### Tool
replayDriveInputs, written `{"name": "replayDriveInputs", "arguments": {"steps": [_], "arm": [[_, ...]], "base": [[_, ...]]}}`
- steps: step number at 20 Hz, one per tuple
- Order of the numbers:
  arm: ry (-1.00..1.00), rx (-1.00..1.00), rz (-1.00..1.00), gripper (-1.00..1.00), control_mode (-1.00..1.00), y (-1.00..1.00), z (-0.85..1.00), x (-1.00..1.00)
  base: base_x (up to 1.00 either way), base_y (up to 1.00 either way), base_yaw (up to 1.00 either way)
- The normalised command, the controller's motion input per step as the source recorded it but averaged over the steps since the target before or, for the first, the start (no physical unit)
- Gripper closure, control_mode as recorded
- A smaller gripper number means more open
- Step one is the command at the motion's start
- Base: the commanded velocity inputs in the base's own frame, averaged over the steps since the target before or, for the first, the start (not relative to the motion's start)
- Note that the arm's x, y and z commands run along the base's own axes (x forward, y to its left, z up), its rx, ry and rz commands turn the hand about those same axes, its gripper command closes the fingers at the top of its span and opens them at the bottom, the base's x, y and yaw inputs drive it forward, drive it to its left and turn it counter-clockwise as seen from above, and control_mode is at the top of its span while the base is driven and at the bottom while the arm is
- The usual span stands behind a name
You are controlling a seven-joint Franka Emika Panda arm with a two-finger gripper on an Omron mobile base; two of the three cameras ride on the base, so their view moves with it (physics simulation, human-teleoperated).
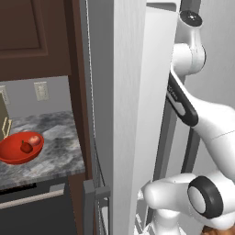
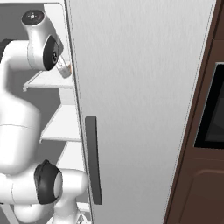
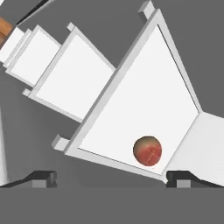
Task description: Take the peach, bell pepper, and peach from the freezer and place them in the bowl on the counter.
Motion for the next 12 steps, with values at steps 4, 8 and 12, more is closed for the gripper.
{"name": "replayDriveInputs", "arguments": {"steps": [4, 8, 12], "arm": [[0.00, 0.00, 0.00, -1.00, -1.00, 0.27, -0.05, 0.38], [0.00, 0.00, 0.00, -1.00, -1.00, 0.06, -0.15, 0.35], [0.00, 0.00, 0.00, -1.00, -1.00, 0.00, -0.13, 0.35]], "base": [[0.00, 0.00, 0.00], [0.00, 0.00, 0.00], [0.00, 0.00, 0.00]]}}
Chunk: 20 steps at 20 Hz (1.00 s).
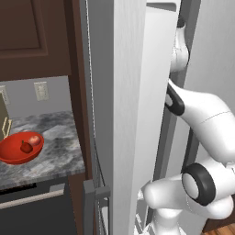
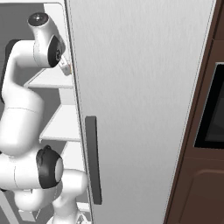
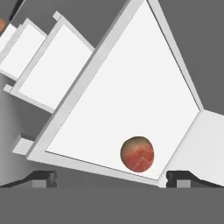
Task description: Take the peach, bell pepper, and peach from the freezer and place them in the bowl on the counter.
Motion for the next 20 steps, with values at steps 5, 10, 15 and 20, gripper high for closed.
{"name": "replayDriveInputs", "arguments": {"steps": [5, 10, 15, 20], "arm": [[0.00, 0.00, -0.01, -1.00, -1.00, 0.16, -0.14, 0.29], [0.03, 0.00, -0.03, -1.00, -1.00, 0.08, -0.14, 0.32], [0.07, 0.00, -0.06, -1.00, -1.00, 0.01, -0.09, 0.26], [0.12, 0.00, -0.01, -1.00, -1.00, 0.00, -0.18, 0.18]], "base": [[0.00, 0.00, 0.00], [0.00, 0.00, 0.00], [0.00, 0.00, 0.00], [0.00, 0.00, 0.00]]}}
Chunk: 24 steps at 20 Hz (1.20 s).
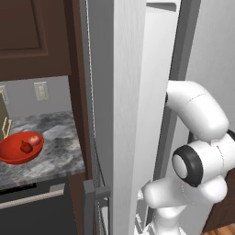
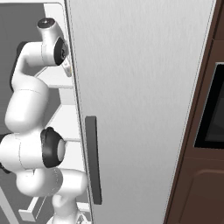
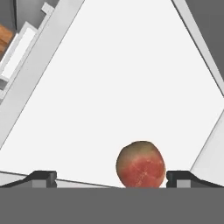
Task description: Take the peach, bell pepper, and peach from the freezer and place them in the bowl on the counter.
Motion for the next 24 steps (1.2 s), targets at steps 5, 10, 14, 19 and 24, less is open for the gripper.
{"name": "replayDriveInputs", "arguments": {"steps": [5, 10, 14, 19, 24], "arm": [[0.01, 0.00, 0.01, -1.00, -1.00, 0.00, -0.05, 0.09], [0.02, 0.00, 0.00, -1.00, -1.00, 0.00, -0.13, 0.31], [0.00, 0.00, 0.00, -1.00, -1.00, 0.00, -0.09, 0.25], [0.04, 0.00, 0.00, -1.00, -1.00, 0.00, -0.08, 0.39], [0.07, 0.00, 0.00, -1.00, -1.00, 0.00, -0.10, 0.32]], "base": [[0.00, 0.00, 0.00], [0.00, 0.00, 0.00], [0.00, 0.00, 0.00], [0.00, 0.00, 0.00], [0.00, 0.00, 0.00]]}}
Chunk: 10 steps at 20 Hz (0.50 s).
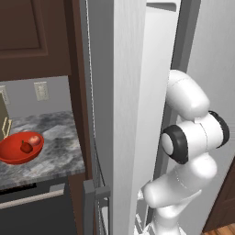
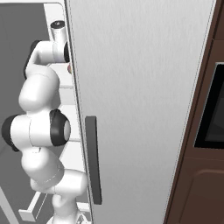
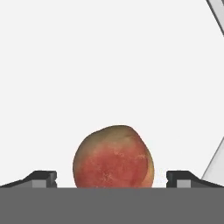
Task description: Take the peach, bell pepper, and peach from the freezer and place them in the bowl on the counter.
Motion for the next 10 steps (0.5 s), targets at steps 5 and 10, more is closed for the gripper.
{"name": "replayDriveInputs", "arguments": {"steps": [5, 10], "arm": [[0.07, 0.00, 0.00, -1.00, -1.00, 0.06, -0.17, 0.31], [0.05, 0.00, 0.00, -1.00, -1.00, 0.10, -0.24, 0.27]], "base": [[0.00, 0.00, 0.00], [0.00, 0.00, 0.00]]}}
